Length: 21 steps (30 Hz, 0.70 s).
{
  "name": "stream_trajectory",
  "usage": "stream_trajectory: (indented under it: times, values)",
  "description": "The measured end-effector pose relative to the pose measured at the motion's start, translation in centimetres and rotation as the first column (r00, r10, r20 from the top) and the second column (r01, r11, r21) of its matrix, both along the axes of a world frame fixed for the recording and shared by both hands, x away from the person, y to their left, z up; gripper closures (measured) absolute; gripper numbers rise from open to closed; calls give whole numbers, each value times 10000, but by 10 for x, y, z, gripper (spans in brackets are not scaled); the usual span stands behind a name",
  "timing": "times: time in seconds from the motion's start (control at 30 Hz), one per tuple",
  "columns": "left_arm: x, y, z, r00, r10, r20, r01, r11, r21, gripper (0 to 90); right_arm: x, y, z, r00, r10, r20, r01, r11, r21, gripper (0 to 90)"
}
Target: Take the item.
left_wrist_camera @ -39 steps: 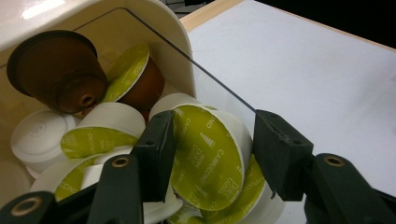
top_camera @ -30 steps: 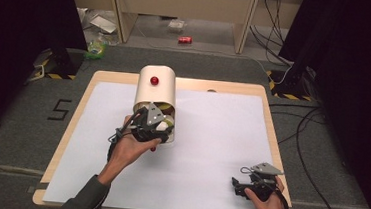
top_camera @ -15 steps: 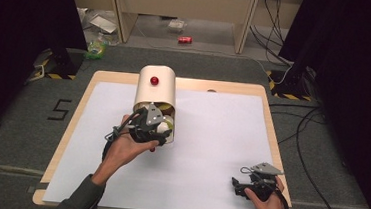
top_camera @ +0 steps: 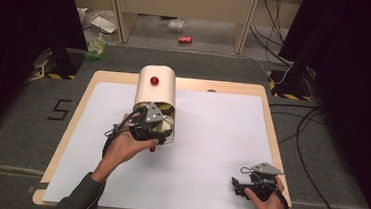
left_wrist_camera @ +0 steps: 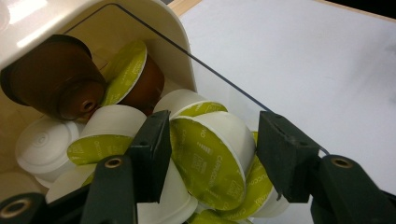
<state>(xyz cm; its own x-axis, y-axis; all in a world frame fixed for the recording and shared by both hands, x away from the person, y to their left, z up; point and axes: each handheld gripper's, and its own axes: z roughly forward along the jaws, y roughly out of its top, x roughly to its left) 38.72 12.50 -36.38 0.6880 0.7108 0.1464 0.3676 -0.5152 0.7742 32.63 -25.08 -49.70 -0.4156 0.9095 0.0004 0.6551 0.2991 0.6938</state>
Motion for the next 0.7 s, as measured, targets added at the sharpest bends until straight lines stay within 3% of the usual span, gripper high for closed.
stream_trajectory:
  times: [0.23, 0.37, 0.53, 0.7]
  values:
    - [2, 3, -2, 9995, -306, 35, 307, 9994, -177, 438, 0, 0, 0, 10000, -2, -1, 2, 10000, -4, 4]
    - [2, -1, -5, 9993, -266, 253, 266, 9996, -8, 427, 0, 0, 0, 10000, -2, 0, 2, 10000, -3, 4]
    - [2, 2, -5, 9990, -329, 288, 333, 9993, -142, 446, 0, 0, 0, 10000, 2, 4, -2, 10000, 0, 4]
    - [-3, 2, -3, 9981, -480, 382, 487, 9986, -182, 525, 0, 0, 0, 10000, -2, 6, 2, 10000, 9, 4]
